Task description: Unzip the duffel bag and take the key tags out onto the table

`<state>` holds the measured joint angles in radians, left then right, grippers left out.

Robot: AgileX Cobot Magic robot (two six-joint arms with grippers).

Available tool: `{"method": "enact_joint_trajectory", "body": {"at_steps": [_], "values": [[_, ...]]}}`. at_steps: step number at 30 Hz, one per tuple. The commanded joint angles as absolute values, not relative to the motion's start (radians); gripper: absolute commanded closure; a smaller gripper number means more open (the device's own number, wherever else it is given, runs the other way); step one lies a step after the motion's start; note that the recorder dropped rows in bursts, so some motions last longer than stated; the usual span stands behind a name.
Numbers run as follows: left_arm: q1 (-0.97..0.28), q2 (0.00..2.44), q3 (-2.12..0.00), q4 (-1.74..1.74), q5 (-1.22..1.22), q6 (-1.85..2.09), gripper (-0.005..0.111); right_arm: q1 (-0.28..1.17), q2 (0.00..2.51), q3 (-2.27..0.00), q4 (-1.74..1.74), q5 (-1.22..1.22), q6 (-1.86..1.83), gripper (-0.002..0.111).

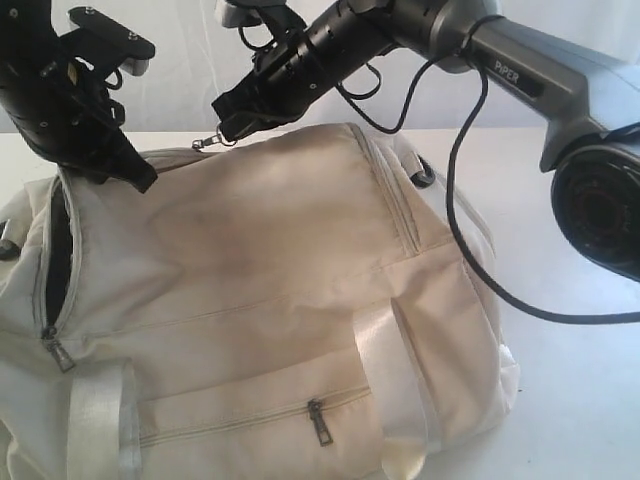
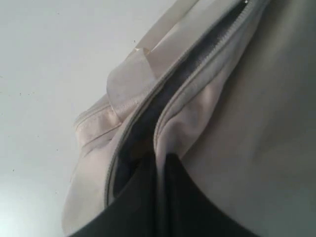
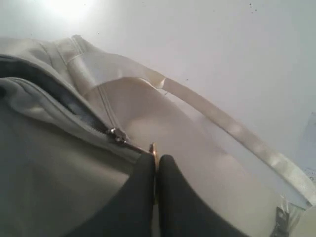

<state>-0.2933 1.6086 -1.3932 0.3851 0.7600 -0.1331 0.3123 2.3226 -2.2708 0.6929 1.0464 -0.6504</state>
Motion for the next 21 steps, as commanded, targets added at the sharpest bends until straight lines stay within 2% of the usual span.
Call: {"method": "enact_joint_trajectory", "body": {"at_steps": [1, 21], "values": [[-0.292, 1.594, -1.396, 0.401, 0.849, -0.131, 0.107, 0.264, 2.311, -2.282, 0.644, 1.037, -0.628, 0.108], [-0.292, 1.594, -1.396, 0.401, 0.866, -0.127, 0.107, 0.138, 2.232, -2.282, 0.601, 1.111, -0.617, 0.108]]}}
